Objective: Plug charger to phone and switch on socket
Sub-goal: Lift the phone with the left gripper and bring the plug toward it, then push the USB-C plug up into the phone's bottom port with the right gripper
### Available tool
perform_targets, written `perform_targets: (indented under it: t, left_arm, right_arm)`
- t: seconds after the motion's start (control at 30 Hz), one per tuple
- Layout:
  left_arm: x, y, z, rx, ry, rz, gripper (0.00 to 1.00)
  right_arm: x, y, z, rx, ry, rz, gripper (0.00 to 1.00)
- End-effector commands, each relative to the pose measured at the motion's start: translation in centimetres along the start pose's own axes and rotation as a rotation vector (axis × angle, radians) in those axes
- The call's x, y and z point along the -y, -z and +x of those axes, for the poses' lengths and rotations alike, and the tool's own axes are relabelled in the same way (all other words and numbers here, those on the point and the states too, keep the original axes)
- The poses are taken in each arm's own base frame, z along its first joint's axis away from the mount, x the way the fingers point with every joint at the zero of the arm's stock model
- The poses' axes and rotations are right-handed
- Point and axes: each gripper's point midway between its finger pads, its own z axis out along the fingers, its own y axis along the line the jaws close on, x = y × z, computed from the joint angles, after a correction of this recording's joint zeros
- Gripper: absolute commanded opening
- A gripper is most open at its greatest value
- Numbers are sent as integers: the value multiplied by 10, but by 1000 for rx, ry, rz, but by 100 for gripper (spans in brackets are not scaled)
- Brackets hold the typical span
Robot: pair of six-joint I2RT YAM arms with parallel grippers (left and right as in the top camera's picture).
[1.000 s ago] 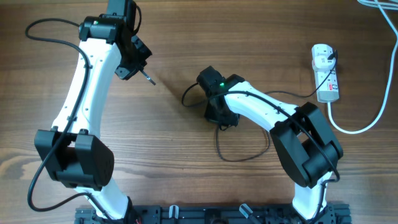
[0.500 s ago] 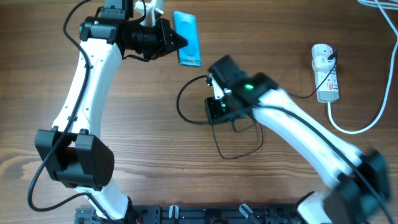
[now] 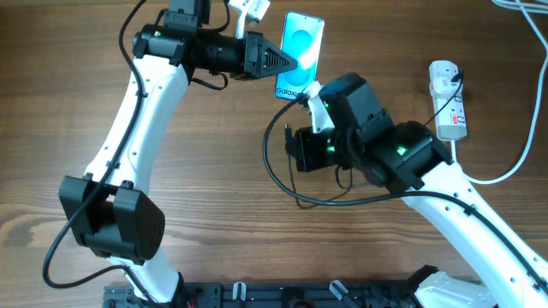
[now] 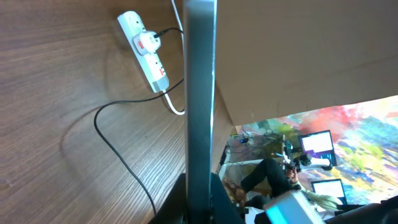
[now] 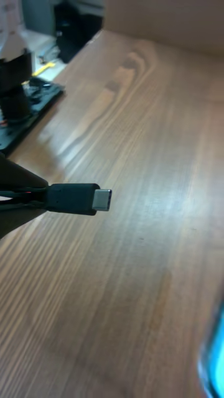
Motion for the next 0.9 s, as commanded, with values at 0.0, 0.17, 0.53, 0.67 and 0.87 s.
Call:
perform_targets:
  t: [0.0, 0.17, 0.53, 0.67, 0.87]
  left_arm:
    - [16, 7, -2, 15, -56, 16, 4]
    - [6, 7, -4, 27, -45, -39, 4]
    - [5, -1, -2, 30, 95, -84, 4]
    - [7, -4, -1, 22, 91, -80, 4]
    - [8, -4, 0, 21, 89, -78, 4]
  right_arm:
    - [-3, 10, -19, 96, -49, 6, 4]
    - [8, 12, -28, 147, -71, 68, 4]
    - [14, 9, -32, 161, -78, 102, 4]
    - [14, 9, -31, 156, -78, 100, 4]
    - [17, 4, -29, 140, -109, 108, 4]
